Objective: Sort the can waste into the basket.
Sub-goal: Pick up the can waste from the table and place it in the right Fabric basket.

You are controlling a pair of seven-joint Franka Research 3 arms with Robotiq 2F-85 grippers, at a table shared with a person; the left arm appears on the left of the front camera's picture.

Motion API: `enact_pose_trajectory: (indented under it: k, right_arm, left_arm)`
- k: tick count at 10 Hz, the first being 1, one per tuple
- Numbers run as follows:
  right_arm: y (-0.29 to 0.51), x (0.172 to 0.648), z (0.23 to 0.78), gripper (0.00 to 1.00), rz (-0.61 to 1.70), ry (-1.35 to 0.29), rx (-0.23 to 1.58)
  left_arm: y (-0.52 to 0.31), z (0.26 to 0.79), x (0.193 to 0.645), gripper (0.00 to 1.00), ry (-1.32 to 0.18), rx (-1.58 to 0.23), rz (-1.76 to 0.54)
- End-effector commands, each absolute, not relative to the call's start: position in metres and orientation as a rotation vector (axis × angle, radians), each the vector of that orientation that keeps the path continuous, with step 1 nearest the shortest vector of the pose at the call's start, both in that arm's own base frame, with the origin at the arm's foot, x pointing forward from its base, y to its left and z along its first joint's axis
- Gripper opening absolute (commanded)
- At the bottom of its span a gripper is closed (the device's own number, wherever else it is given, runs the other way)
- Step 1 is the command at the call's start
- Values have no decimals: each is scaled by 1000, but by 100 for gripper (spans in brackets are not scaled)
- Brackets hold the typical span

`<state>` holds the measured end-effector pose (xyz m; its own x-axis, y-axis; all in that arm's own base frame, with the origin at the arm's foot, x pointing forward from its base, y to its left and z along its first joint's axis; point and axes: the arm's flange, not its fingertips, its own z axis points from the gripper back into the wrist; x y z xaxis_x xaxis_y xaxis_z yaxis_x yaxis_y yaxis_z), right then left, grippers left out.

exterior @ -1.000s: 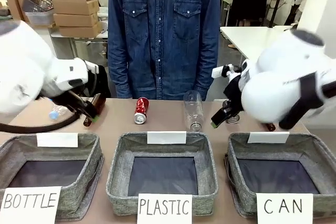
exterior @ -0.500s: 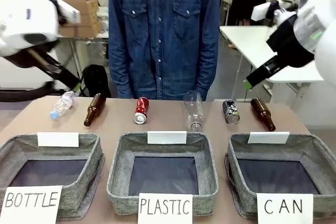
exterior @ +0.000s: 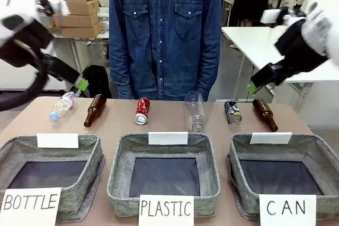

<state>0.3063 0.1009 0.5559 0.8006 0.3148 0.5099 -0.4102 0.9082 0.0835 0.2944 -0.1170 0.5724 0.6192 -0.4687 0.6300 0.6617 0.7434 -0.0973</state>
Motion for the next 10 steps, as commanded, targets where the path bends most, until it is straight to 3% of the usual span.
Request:
enact_pose_trajectory:
  k: [1,3,6,10]
  right_arm:
    - [49,291,574,100,97,-343,566]
    - [-7,280,567,100,-89,-279,873]
    - [-55,285,538,100,-250,-343,1039]
    - [-64,283,525,100,-267,-541,1130]
  left_arm:
    - [-44,570,304,100,-372,-839,-600]
    - [5,554,309,100,-393,-1036,-424]
    - [47,520,301,100,-529,-1366,-175]
    - [51,507,281,100,-638,-1428,-52]
